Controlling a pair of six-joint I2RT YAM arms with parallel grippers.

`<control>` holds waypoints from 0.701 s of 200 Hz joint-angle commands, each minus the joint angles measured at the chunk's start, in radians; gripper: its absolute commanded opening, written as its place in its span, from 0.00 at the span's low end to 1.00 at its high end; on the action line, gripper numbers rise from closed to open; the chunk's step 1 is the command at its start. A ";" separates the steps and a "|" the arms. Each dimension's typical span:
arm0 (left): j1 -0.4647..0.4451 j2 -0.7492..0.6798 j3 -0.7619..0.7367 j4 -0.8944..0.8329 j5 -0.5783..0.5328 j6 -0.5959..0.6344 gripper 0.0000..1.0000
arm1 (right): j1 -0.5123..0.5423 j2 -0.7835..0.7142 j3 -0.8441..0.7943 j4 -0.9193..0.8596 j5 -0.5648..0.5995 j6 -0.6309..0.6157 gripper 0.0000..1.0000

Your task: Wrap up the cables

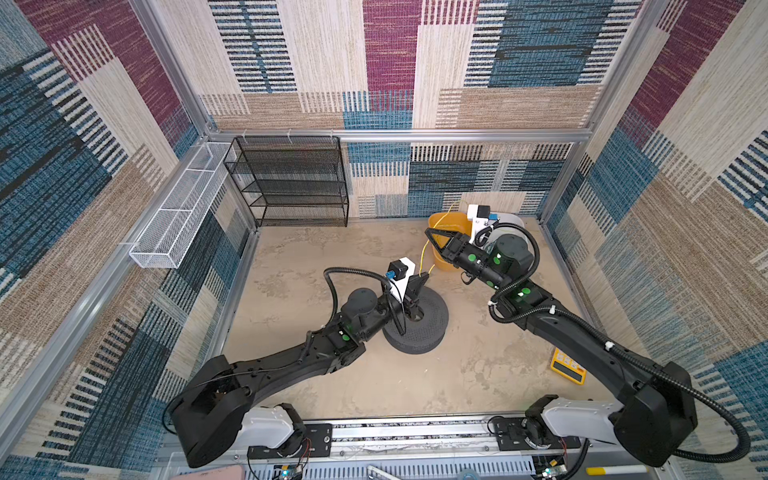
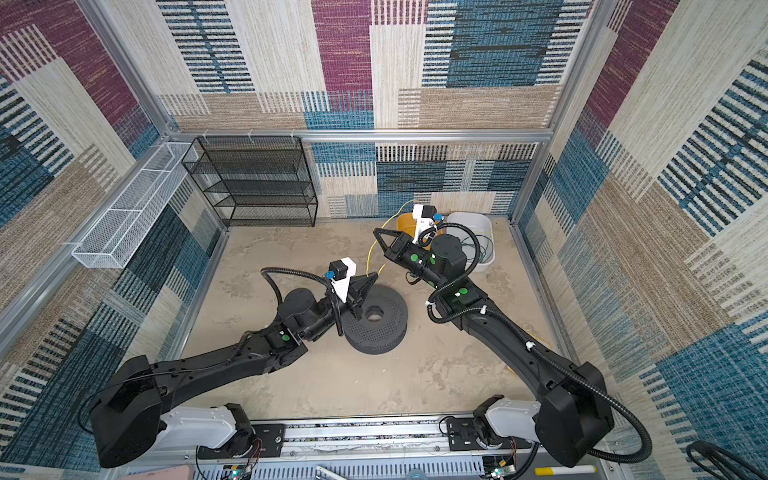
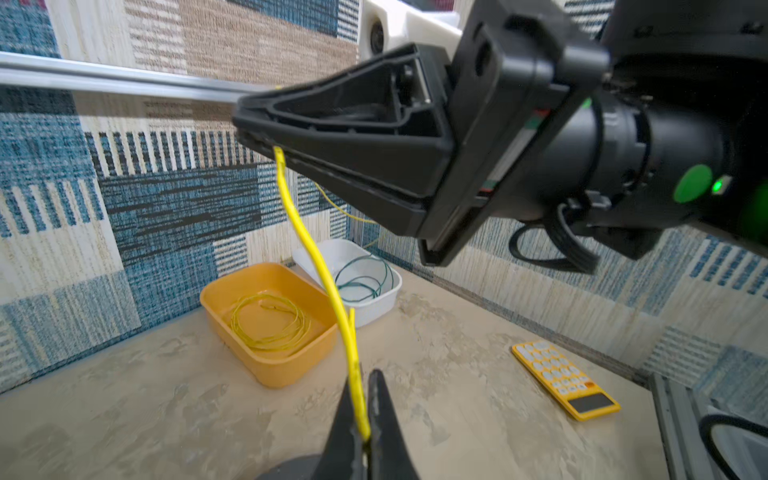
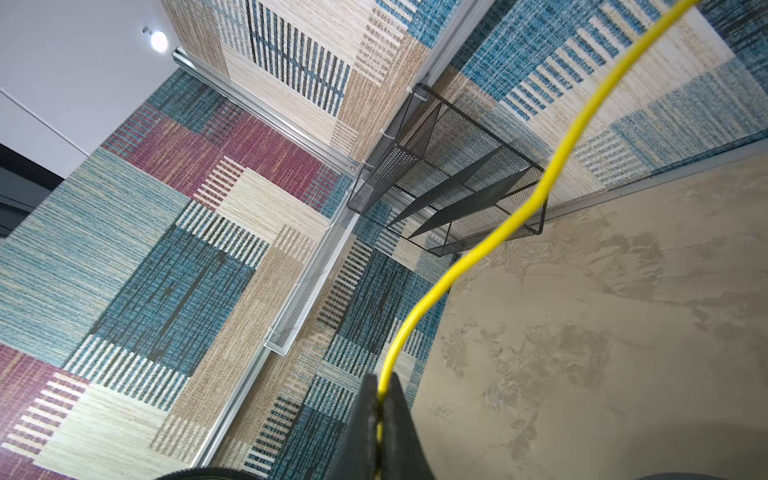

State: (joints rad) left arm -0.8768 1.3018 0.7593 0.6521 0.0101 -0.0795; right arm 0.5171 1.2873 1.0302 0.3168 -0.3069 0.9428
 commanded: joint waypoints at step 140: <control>0.119 0.110 0.413 -1.139 0.465 -0.123 0.00 | -0.034 0.136 0.107 -0.104 -0.125 -0.243 0.08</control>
State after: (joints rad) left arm -0.7864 1.4124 1.1812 -0.3332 0.2600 -0.1837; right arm 0.4900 1.4387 1.1427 0.0910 -0.4683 0.7097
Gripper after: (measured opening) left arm 0.054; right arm 0.065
